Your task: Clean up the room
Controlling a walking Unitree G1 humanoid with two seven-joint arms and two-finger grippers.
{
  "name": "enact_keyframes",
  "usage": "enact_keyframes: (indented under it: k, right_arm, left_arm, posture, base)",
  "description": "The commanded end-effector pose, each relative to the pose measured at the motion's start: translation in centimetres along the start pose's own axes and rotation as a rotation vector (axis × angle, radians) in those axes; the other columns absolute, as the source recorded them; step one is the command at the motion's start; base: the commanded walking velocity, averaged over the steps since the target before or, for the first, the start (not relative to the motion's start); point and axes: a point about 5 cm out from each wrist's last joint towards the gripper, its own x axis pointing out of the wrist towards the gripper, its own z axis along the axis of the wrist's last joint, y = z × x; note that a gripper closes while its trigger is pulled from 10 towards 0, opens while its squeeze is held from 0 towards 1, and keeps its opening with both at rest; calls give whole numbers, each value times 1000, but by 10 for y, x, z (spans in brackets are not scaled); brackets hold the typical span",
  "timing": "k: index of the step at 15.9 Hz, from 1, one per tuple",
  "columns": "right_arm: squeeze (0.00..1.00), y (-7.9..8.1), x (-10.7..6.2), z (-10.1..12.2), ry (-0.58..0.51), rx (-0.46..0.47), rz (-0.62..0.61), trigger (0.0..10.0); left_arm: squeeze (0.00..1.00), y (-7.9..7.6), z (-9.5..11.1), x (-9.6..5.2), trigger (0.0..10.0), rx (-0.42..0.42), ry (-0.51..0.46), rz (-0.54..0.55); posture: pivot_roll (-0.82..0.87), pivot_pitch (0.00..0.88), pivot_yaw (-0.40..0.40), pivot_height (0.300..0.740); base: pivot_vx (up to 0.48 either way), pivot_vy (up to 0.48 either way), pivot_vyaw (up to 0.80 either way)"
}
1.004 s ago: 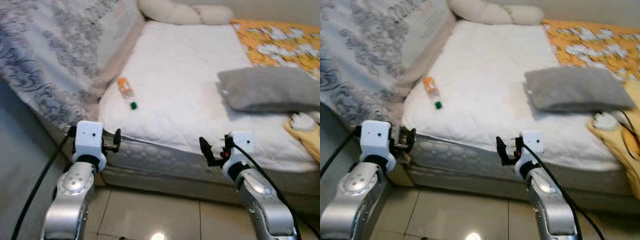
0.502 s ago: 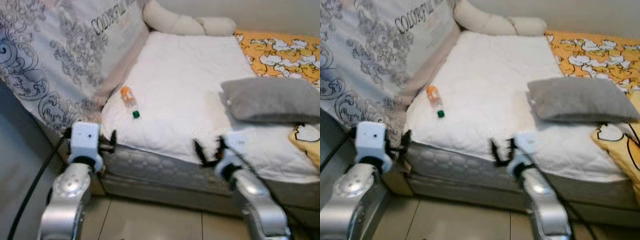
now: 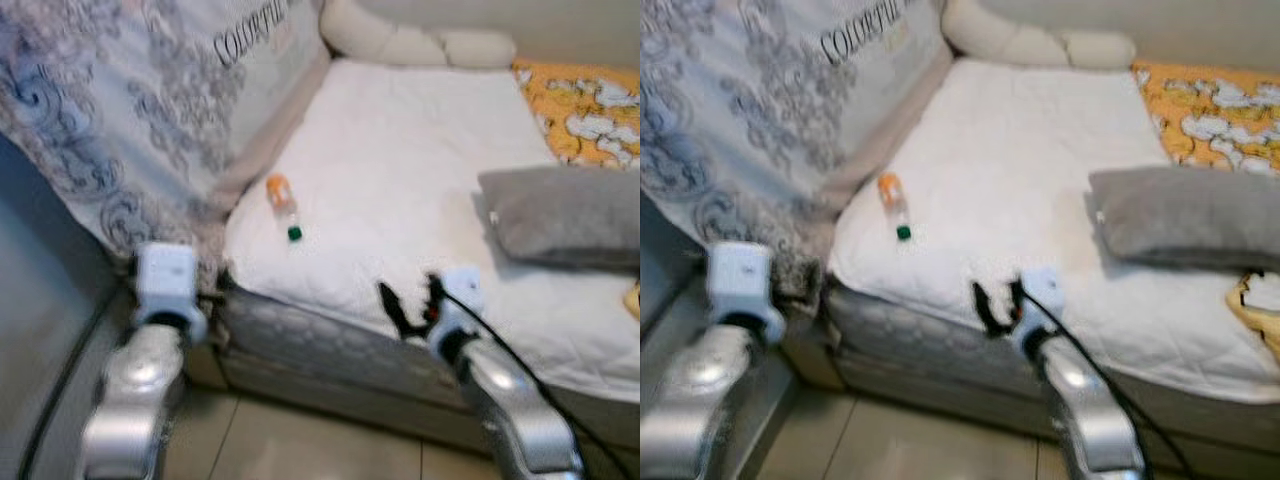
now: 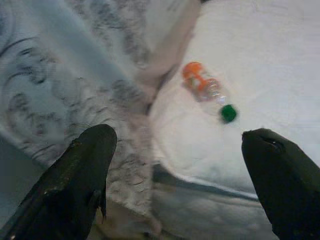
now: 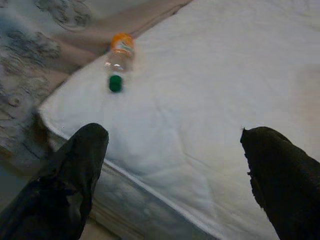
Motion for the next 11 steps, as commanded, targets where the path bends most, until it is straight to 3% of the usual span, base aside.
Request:
enact_keyframes:
  k: [1, 6, 8, 11]
  right_arm:
    - [0, 2, 2, 3, -5, -1, 5, 10000]
    - [0, 6, 4, 3, -1, -18, 34, 10000]
    - [0, 7, 5, 2, 4, -32, 41, 10000]
    - [0, 5, 5, 2, 5, -19, 22, 10000]
  left_arm:
    - [0, 6, 2, 0, 10000, 11, -8, 18]
    - [0, 5, 3, 1, 10000, 10, -13, 13]
    - [0, 5, 4, 2, 10000, 10, -16, 12]
    - [0, 4, 3, 2, 10000, 8, -13, 1]
  posture:
    - [-58, 0, -11, 740]
    - [-54, 0, -9, 740]
    - [-53, 0, -9, 740]
    - [-54, 0, -8, 740]
  base:
    - [262, 0, 0]
    - [265, 0, 0]
    - [266, 0, 591]
    - [265, 0, 0]
